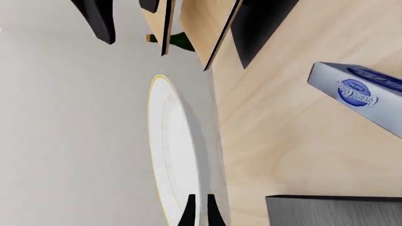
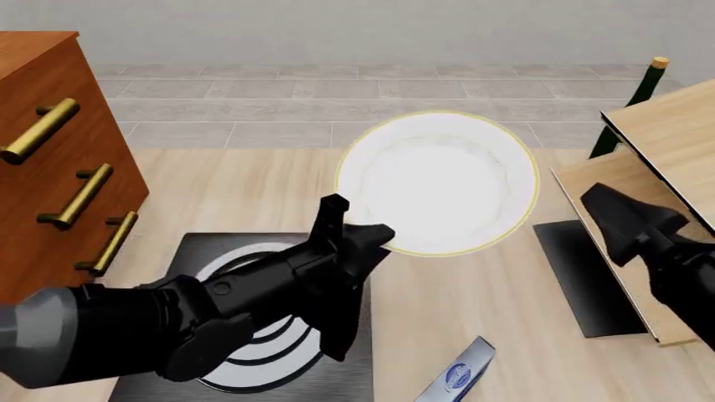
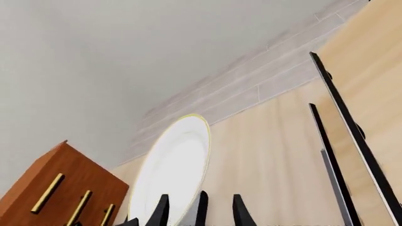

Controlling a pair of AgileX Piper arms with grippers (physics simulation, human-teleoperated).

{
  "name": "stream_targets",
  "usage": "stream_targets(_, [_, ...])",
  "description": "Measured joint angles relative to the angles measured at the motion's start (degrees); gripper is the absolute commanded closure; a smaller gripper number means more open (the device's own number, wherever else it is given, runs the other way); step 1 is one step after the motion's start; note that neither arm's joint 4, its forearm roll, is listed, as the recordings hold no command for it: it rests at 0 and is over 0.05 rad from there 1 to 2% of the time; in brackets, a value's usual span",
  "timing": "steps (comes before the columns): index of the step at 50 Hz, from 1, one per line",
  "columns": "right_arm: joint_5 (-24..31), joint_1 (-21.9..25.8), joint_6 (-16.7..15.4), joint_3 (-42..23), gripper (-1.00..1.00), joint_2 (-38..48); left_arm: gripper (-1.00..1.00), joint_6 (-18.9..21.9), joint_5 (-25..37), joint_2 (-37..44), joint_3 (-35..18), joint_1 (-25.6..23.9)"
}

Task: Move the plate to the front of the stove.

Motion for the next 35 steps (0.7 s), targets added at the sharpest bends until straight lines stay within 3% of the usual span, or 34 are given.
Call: stream_targets(35, [-11.40,2.94,6.02,-1.71,-1.00,14.78,1.00,-0.31,-0.34,-1.10,0.68,-1.30])
